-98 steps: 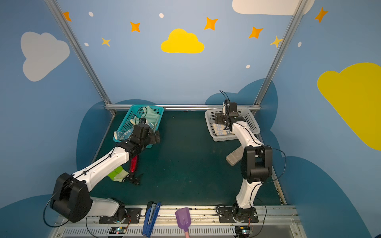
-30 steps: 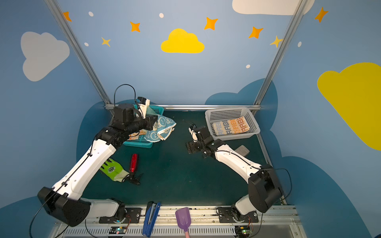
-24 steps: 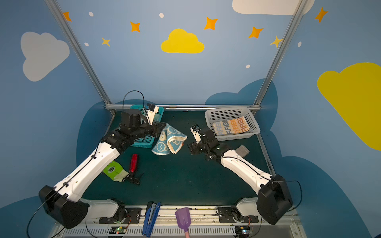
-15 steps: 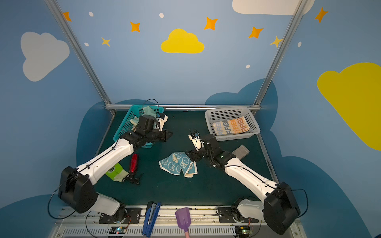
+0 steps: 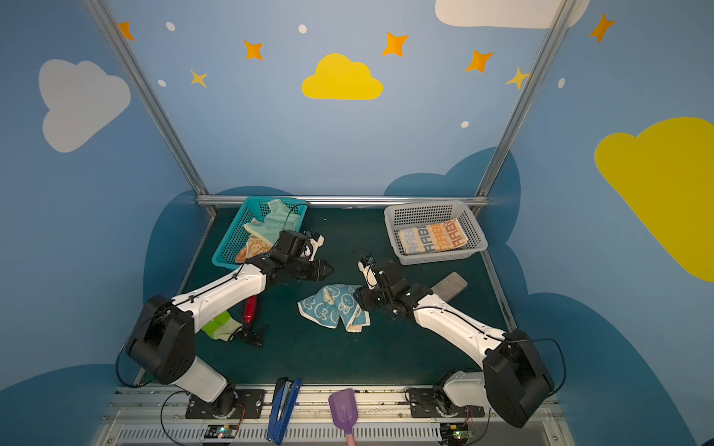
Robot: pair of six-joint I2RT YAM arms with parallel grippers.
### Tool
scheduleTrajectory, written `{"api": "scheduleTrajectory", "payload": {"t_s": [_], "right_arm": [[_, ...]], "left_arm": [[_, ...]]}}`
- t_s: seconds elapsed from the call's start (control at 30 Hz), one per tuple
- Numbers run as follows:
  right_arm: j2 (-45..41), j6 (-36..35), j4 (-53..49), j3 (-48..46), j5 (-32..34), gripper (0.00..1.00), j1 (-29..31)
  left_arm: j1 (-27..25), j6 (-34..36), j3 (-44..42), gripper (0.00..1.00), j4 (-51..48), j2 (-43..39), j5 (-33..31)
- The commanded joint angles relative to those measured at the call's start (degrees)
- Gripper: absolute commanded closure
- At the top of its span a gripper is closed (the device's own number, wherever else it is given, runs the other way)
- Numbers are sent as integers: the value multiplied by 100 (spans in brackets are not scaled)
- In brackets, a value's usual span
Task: Fold and stack the towels
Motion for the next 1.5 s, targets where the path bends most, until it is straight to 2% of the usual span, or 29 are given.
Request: {"api": "scheduleTrajectory", "payload": {"t_s": [0.0, 0.07, 0.17, 0.33, 0.47, 0.6, 0.73, 1.0, 1.13, 1.27, 1.33, 1.4, 1.47], "right_arm": [[-177, 335, 281, -515, 322, 41, 313], [-308, 539, 456, -807, 510, 41, 437], [-506, 802, 783, -1310, 803, 48, 613], [-450, 791, 1009, -1616, 992, 54, 869], [-221, 614, 1213, -1552, 863, 54, 1154], [131, 586, 1138, -1326, 1042, 53, 1337], [450, 590, 1204, -1194, 1270, 53, 1388], [822, 291, 1428, -956, 1280, 54, 1388], [1076, 168, 1547, -813, 1182, 52, 1388], [1276, 97, 1671, -733, 1175, 43, 1391], [1402, 49, 1732, -522, 1265, 43, 1379], [1536, 20, 1739, -402, 1356, 46, 1355], [1647, 2, 1738, -294, 1409, 58, 1327]], "left_arm": [[-65, -58, -180, 43, 334, -354, 72], [-82, -77, -339, 33, 421, -488, 36], [-87, -135, -609, 19, 577, -706, -34], [-123, -232, -887, 10, 778, -902, 28], [-153, -232, -947, 9, 709, -944, -8], [-162, -257, -1002, 8, 714, -988, -40], [-159, -261, -1070, 7, 761, -1065, -69], [-164, -219, -1033, 7, 682, -1058, -141], [-169, -199, -982, 6, 634, -1000, -150], [-161, -182, -946, 6, 612, -955, -148], [-160, -154, -920, 6, 578, -929, -153], [-163, -133, -884, 6, 530, -896, -150], [-162, -99, -854, 6, 485, -873, -166]]}}
